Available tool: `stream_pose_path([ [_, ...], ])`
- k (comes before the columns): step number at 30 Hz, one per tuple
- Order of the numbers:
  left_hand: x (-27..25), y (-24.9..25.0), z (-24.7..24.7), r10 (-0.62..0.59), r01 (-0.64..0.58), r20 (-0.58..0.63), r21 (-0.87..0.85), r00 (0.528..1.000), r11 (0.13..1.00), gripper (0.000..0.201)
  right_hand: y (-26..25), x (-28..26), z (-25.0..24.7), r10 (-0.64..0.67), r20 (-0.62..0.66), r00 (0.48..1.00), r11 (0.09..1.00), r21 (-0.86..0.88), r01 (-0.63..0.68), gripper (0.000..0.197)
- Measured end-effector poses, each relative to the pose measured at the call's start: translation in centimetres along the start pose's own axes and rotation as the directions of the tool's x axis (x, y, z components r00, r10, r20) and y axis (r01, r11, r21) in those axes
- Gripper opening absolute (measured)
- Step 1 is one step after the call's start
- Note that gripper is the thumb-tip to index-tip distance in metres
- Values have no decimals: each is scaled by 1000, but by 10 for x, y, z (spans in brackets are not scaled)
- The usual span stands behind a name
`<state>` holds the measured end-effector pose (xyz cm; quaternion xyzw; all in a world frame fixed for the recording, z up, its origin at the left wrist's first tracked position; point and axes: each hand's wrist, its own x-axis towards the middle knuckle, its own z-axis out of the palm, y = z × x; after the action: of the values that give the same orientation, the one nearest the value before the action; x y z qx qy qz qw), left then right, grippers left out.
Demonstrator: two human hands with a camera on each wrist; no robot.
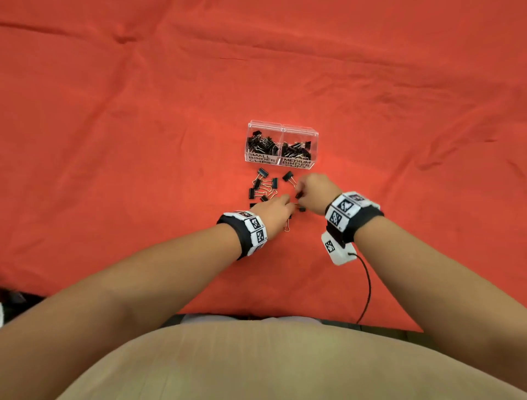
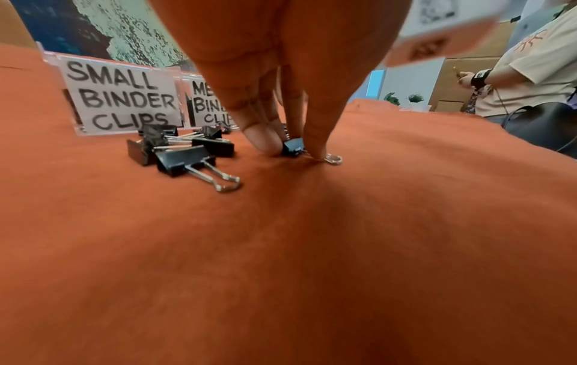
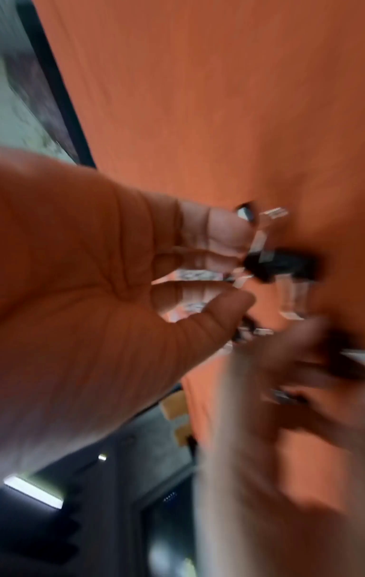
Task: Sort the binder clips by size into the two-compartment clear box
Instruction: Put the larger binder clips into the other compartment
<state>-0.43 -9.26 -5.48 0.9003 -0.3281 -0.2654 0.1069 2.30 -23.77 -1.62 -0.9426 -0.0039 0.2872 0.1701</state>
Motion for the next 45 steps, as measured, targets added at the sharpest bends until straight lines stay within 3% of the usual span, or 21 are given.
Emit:
stream_pose_path([
  [4,-1,-3,-7,-5,3,-37,-68,999,998,34,12,-11,38,-56,-110,992,996,60,63,29],
  [9,-2,-11,-16,-62,53,-31,-237,998,970,20,21,-14,46,-81,-193,978,983,146,111,37],
  [13,3,-22,-37,-105,62,-145,-273,984,960,20,22,-9,41,-42,-242,969,984,157,82,53],
  [20,40,-34,-94,-233,113,-325,-349,917,930,14,19,-6,49,15,-242,970,988,151,23,33],
  [25,66,-29,-108,-328,182,-295,-429,897,885,17,25,-10,47,-7,-262,965,974,217,66,21],
  [28,70,-27,-102,-394,215,-248,-534,885,818,22,27,-11,37,50,-276,960,941,334,47,16],
  [33,51,-30,-90,-353,149,-319,-520,879,841,23,22,7,-12,156,-445,882,879,469,81,14],
  [36,32,-35,-75,-348,169,-287,-504,892,847,17,10,28,-38,131,-496,858,883,452,127,17],
  [38,19,-39,-61,-308,179,-228,-454,924,873,16,3,41,-47,108,-481,870,901,418,119,19],
  [41,0,-46,-42,-264,198,-146,-354,953,914,15,-2,50,-50,46,-434,900,958,274,83,22],
  [45,-20,-54,-23,-267,225,-101,-306,958,925,20,0,31,-31,-116,-394,912,982,91,165,9],
])
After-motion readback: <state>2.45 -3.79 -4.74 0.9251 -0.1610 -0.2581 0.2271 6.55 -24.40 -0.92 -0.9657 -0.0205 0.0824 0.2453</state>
